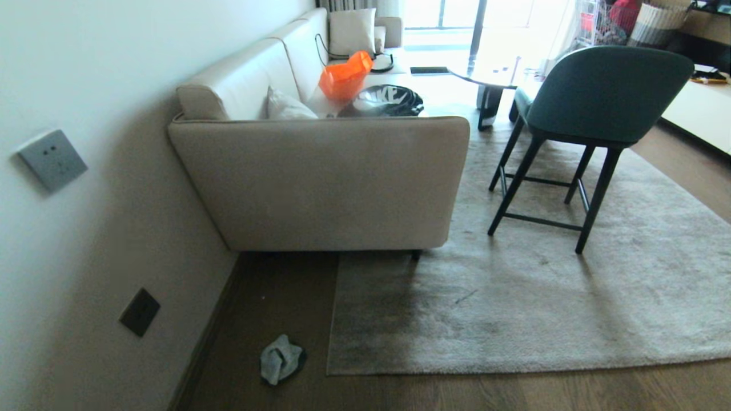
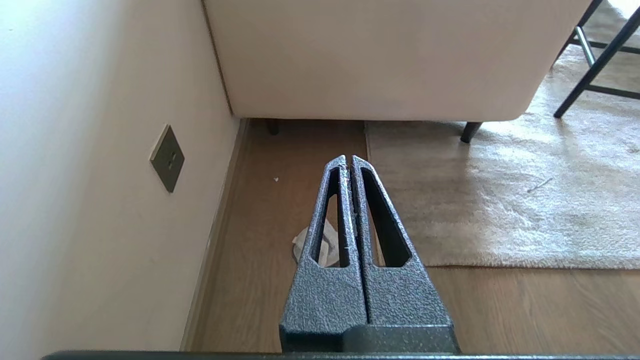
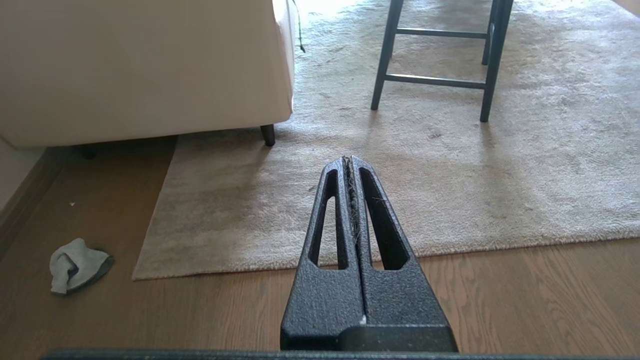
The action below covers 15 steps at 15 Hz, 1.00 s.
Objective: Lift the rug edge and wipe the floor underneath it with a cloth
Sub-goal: Pick up the rag
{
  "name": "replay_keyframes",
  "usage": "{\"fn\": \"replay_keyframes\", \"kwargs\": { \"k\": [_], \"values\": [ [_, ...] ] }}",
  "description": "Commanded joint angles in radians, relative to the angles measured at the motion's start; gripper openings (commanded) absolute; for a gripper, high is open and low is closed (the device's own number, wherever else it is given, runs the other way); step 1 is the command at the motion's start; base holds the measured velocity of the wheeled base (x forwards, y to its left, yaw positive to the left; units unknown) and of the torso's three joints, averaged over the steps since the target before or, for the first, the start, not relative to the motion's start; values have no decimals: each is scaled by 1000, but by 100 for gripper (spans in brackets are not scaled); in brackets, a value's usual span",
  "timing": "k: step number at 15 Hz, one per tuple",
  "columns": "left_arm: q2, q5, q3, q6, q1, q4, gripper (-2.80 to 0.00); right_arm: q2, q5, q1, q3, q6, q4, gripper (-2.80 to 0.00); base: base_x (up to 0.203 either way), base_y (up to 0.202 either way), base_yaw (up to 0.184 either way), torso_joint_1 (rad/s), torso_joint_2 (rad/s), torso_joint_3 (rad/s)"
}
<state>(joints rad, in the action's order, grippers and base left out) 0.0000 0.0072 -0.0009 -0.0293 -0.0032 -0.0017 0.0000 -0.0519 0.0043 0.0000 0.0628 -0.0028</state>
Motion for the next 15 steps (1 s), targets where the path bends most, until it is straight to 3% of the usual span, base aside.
{"fn": "replay_keyframes", "kwargs": {
  "k": [1,15],
  "values": [
    [0,0,1,-1,0,-1,-280,0,0,0,0,1,0,-280,0,0,0,0,0,0],
    [0,2,-1,-6,0,-1,-280,0,0,0,0,1,0,-280,0,0,0,0,0,0]
  ]
}}
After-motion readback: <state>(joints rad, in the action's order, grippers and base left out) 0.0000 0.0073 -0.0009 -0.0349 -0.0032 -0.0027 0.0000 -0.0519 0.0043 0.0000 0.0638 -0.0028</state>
